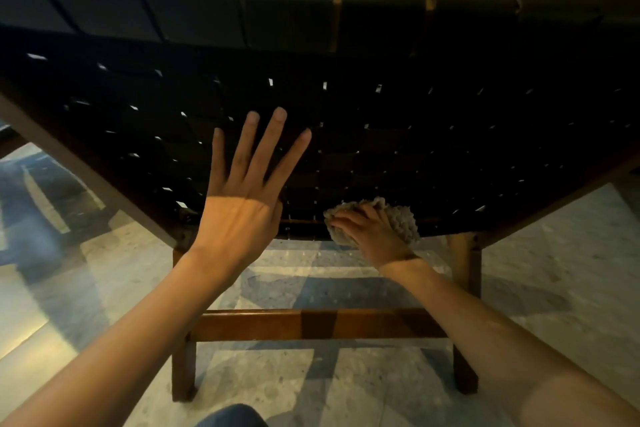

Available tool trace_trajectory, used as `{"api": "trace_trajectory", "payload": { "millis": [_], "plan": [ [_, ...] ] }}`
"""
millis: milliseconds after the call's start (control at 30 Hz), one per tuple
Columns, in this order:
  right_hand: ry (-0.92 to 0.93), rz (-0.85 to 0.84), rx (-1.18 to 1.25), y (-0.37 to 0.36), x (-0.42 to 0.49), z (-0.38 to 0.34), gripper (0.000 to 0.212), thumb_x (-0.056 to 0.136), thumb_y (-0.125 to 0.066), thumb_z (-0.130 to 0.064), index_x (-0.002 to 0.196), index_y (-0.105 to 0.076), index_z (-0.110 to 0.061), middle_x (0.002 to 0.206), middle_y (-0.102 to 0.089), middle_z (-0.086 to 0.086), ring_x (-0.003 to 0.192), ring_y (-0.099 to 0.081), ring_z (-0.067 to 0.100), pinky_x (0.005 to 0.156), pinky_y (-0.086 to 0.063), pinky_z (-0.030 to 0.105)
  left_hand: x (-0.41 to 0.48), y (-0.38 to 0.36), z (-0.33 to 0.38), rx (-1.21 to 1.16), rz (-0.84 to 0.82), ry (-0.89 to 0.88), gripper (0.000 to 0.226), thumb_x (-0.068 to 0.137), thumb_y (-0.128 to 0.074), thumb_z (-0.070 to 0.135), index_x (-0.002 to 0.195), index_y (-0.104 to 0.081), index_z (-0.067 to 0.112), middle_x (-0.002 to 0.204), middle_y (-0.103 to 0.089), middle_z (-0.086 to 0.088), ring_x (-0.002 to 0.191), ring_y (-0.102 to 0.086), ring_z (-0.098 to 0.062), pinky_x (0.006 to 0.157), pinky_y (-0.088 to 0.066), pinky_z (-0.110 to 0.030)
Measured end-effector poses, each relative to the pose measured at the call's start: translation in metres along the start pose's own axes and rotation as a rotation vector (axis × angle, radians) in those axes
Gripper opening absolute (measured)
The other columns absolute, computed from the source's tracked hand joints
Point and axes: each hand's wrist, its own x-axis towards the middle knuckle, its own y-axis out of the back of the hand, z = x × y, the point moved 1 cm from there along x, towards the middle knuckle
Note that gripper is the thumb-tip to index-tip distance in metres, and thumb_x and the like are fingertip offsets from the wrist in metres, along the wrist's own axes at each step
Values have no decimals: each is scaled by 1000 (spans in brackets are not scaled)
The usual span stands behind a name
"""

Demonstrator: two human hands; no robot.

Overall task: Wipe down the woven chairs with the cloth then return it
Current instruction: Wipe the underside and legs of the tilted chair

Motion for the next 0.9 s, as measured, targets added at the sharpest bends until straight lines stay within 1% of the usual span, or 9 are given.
{"api": "trace_trajectory", "payload": {
  "millis": [33,100,167,233,367,433,533,700,900],
  "plan": [
    [12,-25,-14,6,0,-2,50,96,-26,-17,144,-38,-23,150,-34,-3,132,-28,30,108,-23,45,-1,2,-2,5,-1,7,86,80,-61,4,151,-15,20,156,2,-11,144,4,-34,114,-8,-61],
    [3,45,35,29,-5,-10,50,93,-39,-9,140,-46,-22,144,-44,-1,124,-28,27,103,-34,42,-1,7,-8,8,9,33,86,80,-61,4,151,-16,21,156,2,-11,143,4,-34,114,-7,-61],
    [97,283,21,61,-16,-23,50,80,-58,0,126,-62,-17,126,-61,3,108,-36,25,88,-50,41,-2,11,-16,22,28,60,87,80,-62,4,151,-15,21,156,1,-12,143,3,-35,114,-6,-60],
    [181,501,-47,90,-25,-30,48,80,-62,4,124,-64,-15,122,-65,4,101,-44,28,78,-55,41,-4,13,-25,37,40,82,89,80,-64,6,151,-13,21,155,1,-13,143,6,-33,114,-6,-60],
    [179,951,-198,159,-23,-27,42,90,-67,-10,130,-56,-15,129,-60,-1,97,-51,24,76,-44,36,-10,14,-37,3,26,122,90,81,-68,12,151,-11,22,156,1,-13,143,3,-37,114,-7,-59],
    [107,1066,-235,185,-15,-25,38,89,-70,-12,126,-61,-17,127,-61,-3,97,-48,22,78,-42,34,-13,14,-37,-22,15,135,90,81,-67,12,151,-11,21,156,1,-13,144,3,-36,115,-7,-59],
    [8,1097,-253,204,3,-25,26,92,-64,-9,117,-69,-17,118,-66,-3,98,-46,20,75,-51,36,-14,14,-37,-41,5,145,92,81,-67,13,152,-8,23,157,3,-12,144,7,-33,115,-6,-58],
    [-8,1108,-59,203,23,-24,32,89,-60,5,117,-67,-10,117,-66,4,106,-44,25,78,-52,48,-16,11,-38,-53,-10,136,96,78,-68,10,152,-8,23,157,5,-11,144,9,-32,115,-6,-59],
    [130,917,-140,148,41,-20,44,85,-60,7,124,-62,-12,119,-66,5,97,-44,25,72,-53,38,-18,7,-44,-40,-16,132,91,81,-66,12,152,-10,22,156,5,-12,144,6,-35,114,-8,-62]
  ]
}}
